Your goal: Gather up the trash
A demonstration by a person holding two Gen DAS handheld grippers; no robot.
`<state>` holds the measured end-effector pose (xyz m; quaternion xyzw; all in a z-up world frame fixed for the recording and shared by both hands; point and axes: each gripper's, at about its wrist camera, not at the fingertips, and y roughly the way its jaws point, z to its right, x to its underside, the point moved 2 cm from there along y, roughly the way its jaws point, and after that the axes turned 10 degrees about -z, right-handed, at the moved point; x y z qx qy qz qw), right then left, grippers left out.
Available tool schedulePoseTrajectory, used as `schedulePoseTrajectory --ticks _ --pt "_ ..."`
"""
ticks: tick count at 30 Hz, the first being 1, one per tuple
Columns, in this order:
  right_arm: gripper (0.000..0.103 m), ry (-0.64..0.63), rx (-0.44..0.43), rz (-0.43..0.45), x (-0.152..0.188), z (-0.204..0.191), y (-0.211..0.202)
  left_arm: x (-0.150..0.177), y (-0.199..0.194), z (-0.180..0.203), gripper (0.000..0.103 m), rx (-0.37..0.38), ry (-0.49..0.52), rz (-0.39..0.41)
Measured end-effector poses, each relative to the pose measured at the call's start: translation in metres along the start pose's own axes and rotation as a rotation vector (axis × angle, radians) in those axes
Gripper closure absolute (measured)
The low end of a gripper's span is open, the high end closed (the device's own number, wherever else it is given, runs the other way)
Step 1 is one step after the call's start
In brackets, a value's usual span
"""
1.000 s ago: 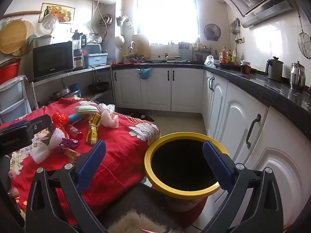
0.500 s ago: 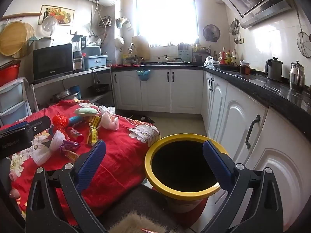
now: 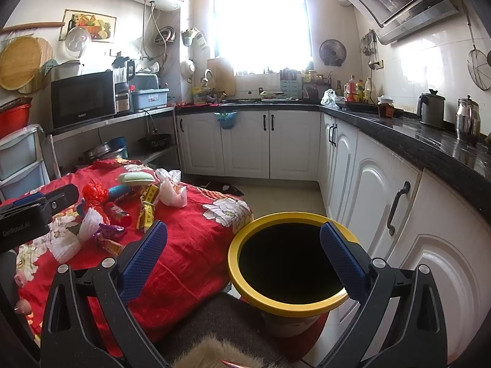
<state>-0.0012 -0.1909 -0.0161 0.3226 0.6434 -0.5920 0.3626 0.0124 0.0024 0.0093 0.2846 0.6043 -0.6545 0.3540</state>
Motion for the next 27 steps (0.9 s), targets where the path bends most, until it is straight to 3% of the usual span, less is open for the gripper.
schedulePoseTrajectory --ticks 27 --pt "0.006 0.002 0.001 0.001 -0.0009 0.0015 -0.0015 -0.0001 -0.0005 0.0007 0.011 -0.001 0.004 0.006"
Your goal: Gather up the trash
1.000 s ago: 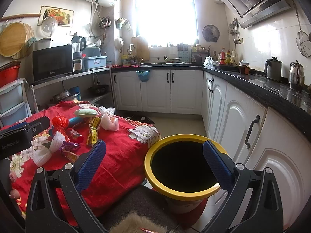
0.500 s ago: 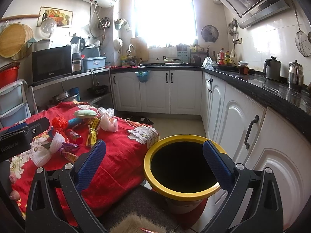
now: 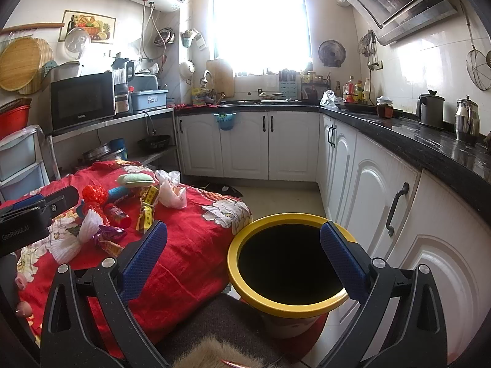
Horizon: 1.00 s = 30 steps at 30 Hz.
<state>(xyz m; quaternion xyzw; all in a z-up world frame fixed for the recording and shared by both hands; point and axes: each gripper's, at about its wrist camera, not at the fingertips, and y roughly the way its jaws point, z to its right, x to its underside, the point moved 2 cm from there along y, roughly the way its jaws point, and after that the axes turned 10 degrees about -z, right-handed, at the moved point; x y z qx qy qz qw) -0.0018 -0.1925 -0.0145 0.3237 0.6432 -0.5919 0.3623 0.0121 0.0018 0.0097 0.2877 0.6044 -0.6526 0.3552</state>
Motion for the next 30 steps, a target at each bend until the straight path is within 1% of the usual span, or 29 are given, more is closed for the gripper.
schedulePoseTrajectory --ticks 6,12,13,18,22,27,30 --pt "0.006 -0.012 -0.007 0.001 -0.003 -0.003 0.000 -0.002 -0.001 0.001 0.011 0.000 -0.006 0.001" --pt "0.006 -0.039 -0.049 -0.010 -0.013 -0.016 0.009 -0.001 0.000 -0.006 0.011 -0.008 -0.029 0.016" --pt "0.006 -0.045 -0.064 -0.015 -0.016 -0.020 0.011 0.002 0.001 -0.013 0.011 -0.009 -0.037 0.021" --pt "0.006 -0.093 -0.134 -0.024 -0.025 -0.039 0.020 0.000 0.000 -0.041 0.011 -0.050 -0.070 0.038" --pt "0.006 -0.121 -0.197 -0.032 -0.039 -0.057 0.030 -0.003 -0.001 -0.066 0.011 -0.083 -0.096 0.038" --pt "0.006 -0.119 -0.274 -0.066 -0.058 -0.076 0.051 -0.007 0.000 -0.099 0.011 -0.115 -0.113 0.029" --pt "0.006 -0.131 -0.300 -0.086 -0.066 -0.087 0.065 -0.007 0.006 -0.113 0.011 -0.122 -0.116 -0.005"
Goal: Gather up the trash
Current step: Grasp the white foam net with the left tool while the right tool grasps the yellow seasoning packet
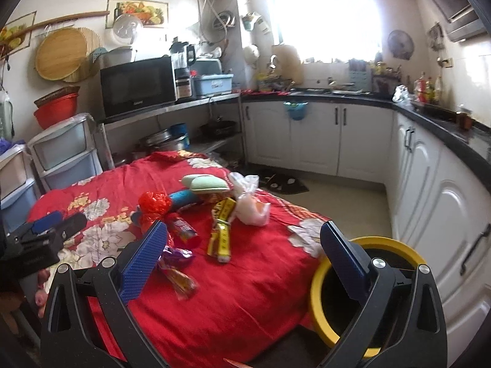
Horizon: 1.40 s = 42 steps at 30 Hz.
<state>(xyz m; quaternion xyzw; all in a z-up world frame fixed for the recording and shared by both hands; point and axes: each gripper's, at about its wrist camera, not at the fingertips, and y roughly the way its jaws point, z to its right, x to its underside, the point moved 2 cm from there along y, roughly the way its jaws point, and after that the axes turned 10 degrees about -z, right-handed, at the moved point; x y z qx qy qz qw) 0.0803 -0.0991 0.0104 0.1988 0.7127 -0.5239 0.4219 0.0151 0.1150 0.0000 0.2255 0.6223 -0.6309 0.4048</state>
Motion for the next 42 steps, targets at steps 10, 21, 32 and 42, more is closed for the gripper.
schedulePoseTrajectory --ticks 10,21,32,42 --pt "0.006 -0.046 -0.025 -0.142 -0.018 -0.017 0.072 0.017 0.051 -0.021 0.011 0.043 0.074 -0.205" --pt "0.034 0.018 -0.094 -0.396 -0.005 -0.013 0.171 0.028 0.095 -0.023 0.011 0.106 0.199 -0.376" --pt "0.059 0.070 -0.198 -0.534 -0.001 -0.011 0.224 0.047 0.115 -0.022 0.049 0.134 0.245 -0.483" --pt "0.070 0.041 -0.252 -0.493 0.004 -0.019 0.208 0.050 0.094 -0.021 0.089 0.153 0.245 -0.449"
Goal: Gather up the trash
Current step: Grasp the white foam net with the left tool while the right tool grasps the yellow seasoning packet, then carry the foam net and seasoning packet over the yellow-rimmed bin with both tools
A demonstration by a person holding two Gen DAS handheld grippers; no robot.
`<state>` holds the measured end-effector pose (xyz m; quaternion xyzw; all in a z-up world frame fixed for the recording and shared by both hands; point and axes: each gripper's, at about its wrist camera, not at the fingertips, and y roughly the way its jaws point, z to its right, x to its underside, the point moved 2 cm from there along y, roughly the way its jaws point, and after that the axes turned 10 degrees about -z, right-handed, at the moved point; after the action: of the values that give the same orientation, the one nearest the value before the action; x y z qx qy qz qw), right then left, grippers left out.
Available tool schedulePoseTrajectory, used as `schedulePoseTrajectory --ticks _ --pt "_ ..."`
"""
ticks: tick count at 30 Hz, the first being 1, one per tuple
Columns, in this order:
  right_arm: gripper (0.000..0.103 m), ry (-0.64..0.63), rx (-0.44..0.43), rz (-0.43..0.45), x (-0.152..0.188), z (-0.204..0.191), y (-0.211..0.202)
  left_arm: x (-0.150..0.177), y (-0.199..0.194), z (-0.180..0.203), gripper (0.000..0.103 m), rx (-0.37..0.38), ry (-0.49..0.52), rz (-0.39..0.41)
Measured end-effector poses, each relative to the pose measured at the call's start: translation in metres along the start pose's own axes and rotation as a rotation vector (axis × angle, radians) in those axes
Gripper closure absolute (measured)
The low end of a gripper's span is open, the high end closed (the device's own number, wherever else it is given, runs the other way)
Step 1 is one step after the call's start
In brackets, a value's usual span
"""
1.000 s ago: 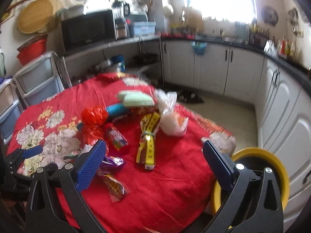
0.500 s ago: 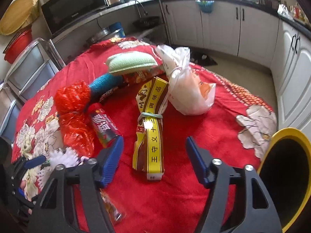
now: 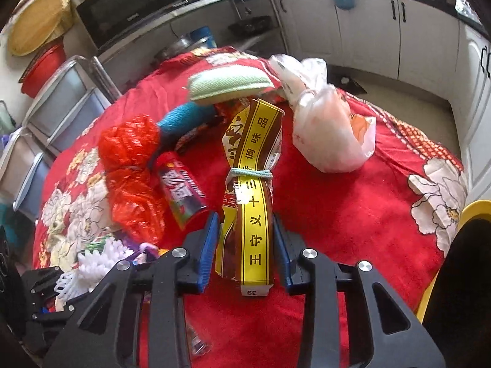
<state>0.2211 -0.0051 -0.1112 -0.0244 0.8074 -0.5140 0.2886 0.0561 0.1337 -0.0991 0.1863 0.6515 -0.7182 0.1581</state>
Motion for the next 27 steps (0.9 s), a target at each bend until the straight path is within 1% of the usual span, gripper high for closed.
schedulePoseTrajectory --ticks 2,6,13,18,27 --pt "0.070 -0.001 0.004 0.021 0.004 0.000 -0.009 0.000 -0.006 0.005 0.090 0.001 0.004 0.023" --pt "0.070 0.011 -0.014 0.056 0.010 0.004 -0.031 0.002 -0.025 0.014 0.090 0.020 0.009 0.072" --pt "0.070 0.038 -0.015 0.116 0.026 0.018 -0.072 -0.015 -0.042 0.040 0.091 0.039 0.045 0.127" --pt "0.070 0.069 0.007 0.152 0.041 0.036 -0.099 -0.032 -0.045 0.059 0.091 0.052 0.068 0.159" --pt "0.070 0.141 0.064 0.221 0.067 0.076 -0.143 -0.061 -0.041 0.095 0.091 0.100 0.105 0.198"
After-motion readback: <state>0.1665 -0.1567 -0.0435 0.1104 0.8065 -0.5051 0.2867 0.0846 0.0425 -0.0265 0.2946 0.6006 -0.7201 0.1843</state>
